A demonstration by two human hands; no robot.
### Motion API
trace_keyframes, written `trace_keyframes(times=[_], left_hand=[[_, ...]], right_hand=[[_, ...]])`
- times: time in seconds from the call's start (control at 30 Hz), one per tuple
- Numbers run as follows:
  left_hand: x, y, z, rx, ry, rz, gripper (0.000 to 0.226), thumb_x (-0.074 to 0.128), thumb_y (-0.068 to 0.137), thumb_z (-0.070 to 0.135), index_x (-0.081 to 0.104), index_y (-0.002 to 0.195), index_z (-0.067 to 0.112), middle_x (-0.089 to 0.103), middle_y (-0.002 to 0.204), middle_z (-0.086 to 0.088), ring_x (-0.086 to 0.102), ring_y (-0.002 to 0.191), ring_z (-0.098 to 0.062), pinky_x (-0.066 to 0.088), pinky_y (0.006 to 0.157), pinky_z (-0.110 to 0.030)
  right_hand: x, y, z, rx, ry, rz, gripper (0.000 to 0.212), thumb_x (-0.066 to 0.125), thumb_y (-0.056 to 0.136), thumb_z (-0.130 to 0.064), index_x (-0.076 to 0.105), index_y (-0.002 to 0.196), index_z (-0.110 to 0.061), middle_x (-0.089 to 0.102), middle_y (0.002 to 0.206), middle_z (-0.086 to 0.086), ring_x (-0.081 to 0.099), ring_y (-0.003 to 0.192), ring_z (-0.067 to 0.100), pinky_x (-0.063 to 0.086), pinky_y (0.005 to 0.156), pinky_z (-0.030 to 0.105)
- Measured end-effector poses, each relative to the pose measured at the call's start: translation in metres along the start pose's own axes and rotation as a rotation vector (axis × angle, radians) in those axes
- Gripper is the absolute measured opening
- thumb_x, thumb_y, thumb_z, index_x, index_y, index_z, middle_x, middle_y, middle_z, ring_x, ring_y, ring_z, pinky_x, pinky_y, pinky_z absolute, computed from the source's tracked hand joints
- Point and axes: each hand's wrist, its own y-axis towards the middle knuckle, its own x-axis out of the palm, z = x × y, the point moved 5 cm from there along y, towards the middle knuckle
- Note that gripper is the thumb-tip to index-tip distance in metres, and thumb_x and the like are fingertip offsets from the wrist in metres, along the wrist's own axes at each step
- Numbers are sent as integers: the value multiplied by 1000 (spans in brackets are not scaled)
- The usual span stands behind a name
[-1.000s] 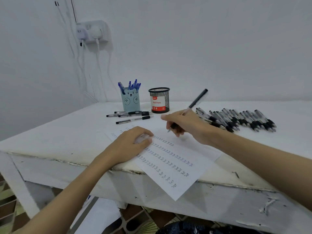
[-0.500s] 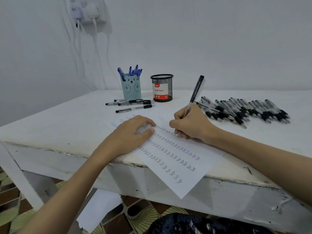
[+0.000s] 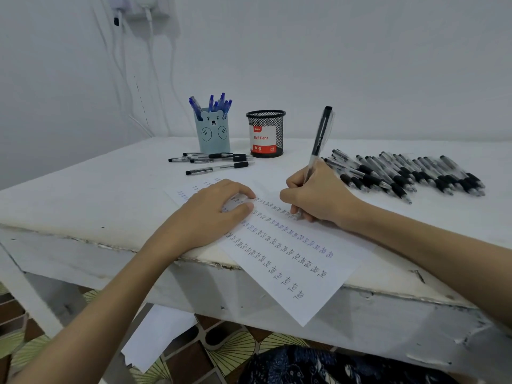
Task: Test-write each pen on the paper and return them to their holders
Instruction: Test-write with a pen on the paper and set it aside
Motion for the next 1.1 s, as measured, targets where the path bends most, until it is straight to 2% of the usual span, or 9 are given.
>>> trace_keyframes(times=[0.1,0.23,0.37,0.5,0.67,0.8,0.87,0.97,1.1], left_hand=[[0,0,1,4,3,3,26,47,94,40,57,118,33,52,123,17,46,114,-3,35,99,-27],[0,0,1,15,7,7,26,47,94,40,57,117,33,53,123,17,47,115,-4,35,101,-29],[0,0,0,9,8,4,27,47,94,41,57,118,34,52,124,17,46,116,-4,35,102,-31],[0,0,0,10,10,4,26,47,94,40,57,117,34,52,124,17,46,115,-3,35,100,-28],[0,0,0,10,12,3,26,47,94,40,57,117,34,52,124,18,46,115,-3,34,100,-28],[0,0,0,10,9,4,26,47,94,39,57,117,35,52,123,18,46,115,-2,34,101,-28],[0,1,0,7,9,1,25,47,94,40,57,117,35,52,124,18,45,116,-2,34,101,-28],[1,0,0,12,2,-3,27,46,94,44,57,117,34,52,124,17,46,116,-3,34,101,-28],[0,0,0,13,1,5,25,49,94,37,58,117,31,53,124,15,46,116,-4,34,101,-28]], right_hand=[[-2,0,0,8,12,26,43,50,74,8,29,40,-9,42,37,6,35,25,13,20,34,12],[0,-2,-3,0,-21,11,42,49,76,9,29,43,-8,41,50,12,39,25,4,22,31,10],[-1,-2,-2,7,-34,19,44,51,76,7,28,42,-10,43,47,12,35,24,8,22,32,10],[-2,-2,-3,4,-42,32,41,50,77,7,29,45,-9,43,55,16,38,24,5,22,31,10],[-2,0,0,9,-51,49,46,51,76,6,28,39,-12,41,40,7,38,25,10,23,33,12],[-3,0,1,22,-36,61,43,52,75,5,29,42,-12,47,43,9,39,25,10,21,33,10],[-3,0,1,19,-37,51,43,51,76,6,29,43,-10,44,46,11,41,25,5,22,32,11],[-2,1,2,25,-31,66,47,51,77,7,28,40,-12,37,34,1,41,26,6,25,32,12],[-3,1,2,22,-23,70,45,51,76,7,27,43,-11,37,43,8,42,26,5,22,32,10]])
